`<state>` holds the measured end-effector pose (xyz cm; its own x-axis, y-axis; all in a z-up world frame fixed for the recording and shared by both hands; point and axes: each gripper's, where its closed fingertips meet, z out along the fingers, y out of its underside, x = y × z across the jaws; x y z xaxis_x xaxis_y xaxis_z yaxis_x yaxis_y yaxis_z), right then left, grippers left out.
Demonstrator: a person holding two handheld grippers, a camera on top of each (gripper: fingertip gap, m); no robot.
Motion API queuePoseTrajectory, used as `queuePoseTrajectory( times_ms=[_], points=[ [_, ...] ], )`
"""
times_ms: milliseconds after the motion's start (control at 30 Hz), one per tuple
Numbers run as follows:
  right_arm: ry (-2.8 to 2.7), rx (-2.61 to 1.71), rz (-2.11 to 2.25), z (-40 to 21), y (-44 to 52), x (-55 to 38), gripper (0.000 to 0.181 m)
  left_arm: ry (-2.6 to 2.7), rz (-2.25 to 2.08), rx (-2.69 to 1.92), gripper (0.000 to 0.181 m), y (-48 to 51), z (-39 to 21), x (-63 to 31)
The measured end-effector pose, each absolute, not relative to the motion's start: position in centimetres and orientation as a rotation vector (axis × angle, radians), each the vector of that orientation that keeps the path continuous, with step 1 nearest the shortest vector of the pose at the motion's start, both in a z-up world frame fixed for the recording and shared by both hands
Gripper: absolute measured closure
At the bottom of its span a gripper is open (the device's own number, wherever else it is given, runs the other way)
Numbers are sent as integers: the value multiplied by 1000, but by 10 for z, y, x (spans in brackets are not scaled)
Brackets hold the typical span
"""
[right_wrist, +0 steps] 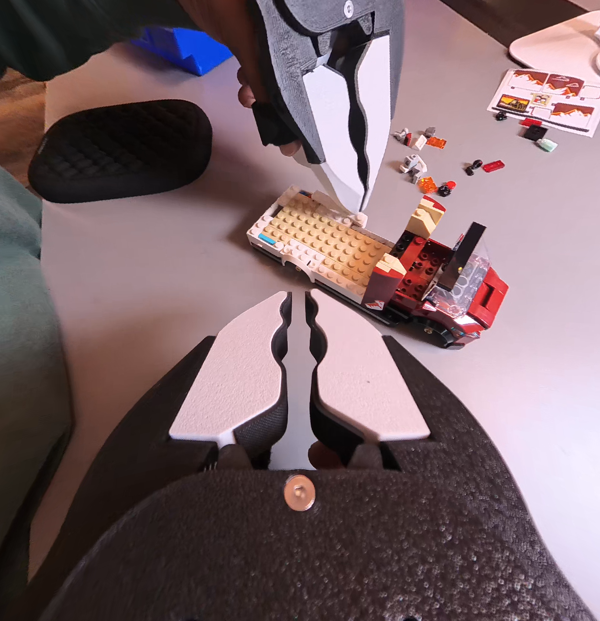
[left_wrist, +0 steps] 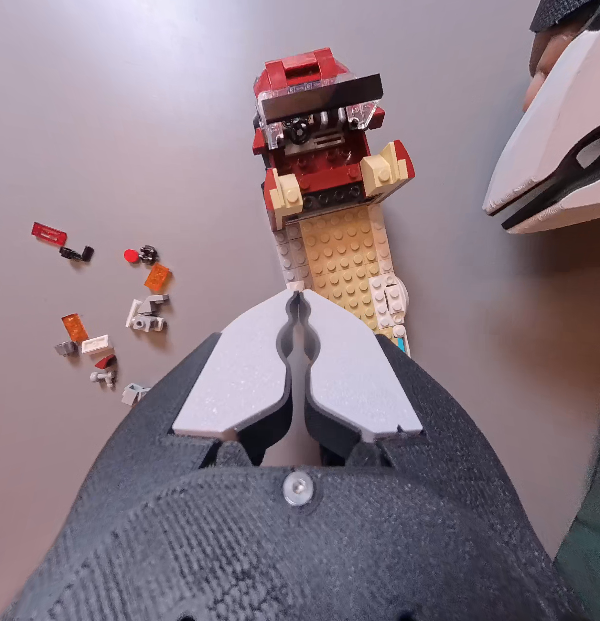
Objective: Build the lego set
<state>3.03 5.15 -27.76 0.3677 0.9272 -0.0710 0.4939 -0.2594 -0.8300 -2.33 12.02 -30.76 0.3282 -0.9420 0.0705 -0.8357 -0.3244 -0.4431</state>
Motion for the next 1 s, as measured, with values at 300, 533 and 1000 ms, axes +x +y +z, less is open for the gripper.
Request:
queuePoseTrajectory(
  times_ms=[300, 533, 1000],
  points=[
    [-1238, -1901, 757, -281, 51, 29, 174, 1592, -460, -2283, 181, 123, -310, -24],
    [-1248, -1905, 764, -283, 49, 28, 174, 1622, -446, -2292, 181, 123, -311, -24],
    [-1250, -1903, 769, -282, 48, 28, 174, 1682, -427, -2317, 180, 123, -313, -25]
  ],
)
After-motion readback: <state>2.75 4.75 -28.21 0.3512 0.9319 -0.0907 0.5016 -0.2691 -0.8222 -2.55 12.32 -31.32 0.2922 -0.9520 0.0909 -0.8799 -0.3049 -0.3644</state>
